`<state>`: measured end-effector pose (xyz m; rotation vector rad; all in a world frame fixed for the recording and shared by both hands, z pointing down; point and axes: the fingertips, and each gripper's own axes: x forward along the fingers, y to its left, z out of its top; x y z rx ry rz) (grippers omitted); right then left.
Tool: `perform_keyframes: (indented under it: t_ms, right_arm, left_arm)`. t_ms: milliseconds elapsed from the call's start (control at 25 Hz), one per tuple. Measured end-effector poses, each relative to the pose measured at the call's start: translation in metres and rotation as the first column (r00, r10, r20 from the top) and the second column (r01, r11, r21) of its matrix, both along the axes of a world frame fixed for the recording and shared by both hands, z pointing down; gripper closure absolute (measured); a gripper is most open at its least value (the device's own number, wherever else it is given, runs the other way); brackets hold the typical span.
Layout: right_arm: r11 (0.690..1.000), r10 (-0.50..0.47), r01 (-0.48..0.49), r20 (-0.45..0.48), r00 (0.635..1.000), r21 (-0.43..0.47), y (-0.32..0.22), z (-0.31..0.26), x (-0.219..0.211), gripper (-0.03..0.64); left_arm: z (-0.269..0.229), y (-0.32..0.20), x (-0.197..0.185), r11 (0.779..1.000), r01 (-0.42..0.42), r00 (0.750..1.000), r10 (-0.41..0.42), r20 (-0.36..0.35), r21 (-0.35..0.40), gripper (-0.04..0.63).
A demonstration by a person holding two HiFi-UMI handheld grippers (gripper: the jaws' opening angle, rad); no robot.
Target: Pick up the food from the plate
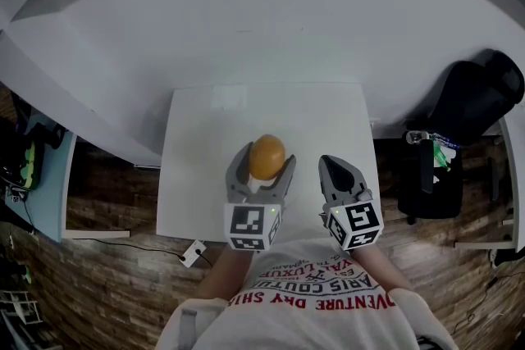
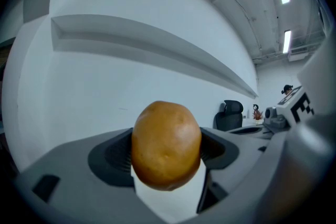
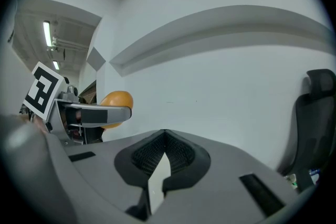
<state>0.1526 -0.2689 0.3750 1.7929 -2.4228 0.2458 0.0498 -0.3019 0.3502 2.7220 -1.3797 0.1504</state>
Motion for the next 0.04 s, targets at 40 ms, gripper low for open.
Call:
perform_keyframes:
  t_ms: [40]
  right_arm:
    - [1.0,0.0,0.0,0.0,1.0,-0.001,-0.0008,0.0006,0.0002,0.606]
  left_arm:
    - [0.0009,-0.0007,-0.0001,1.0,0.001,1.0,-0.001,0.001,-0.001,0.235]
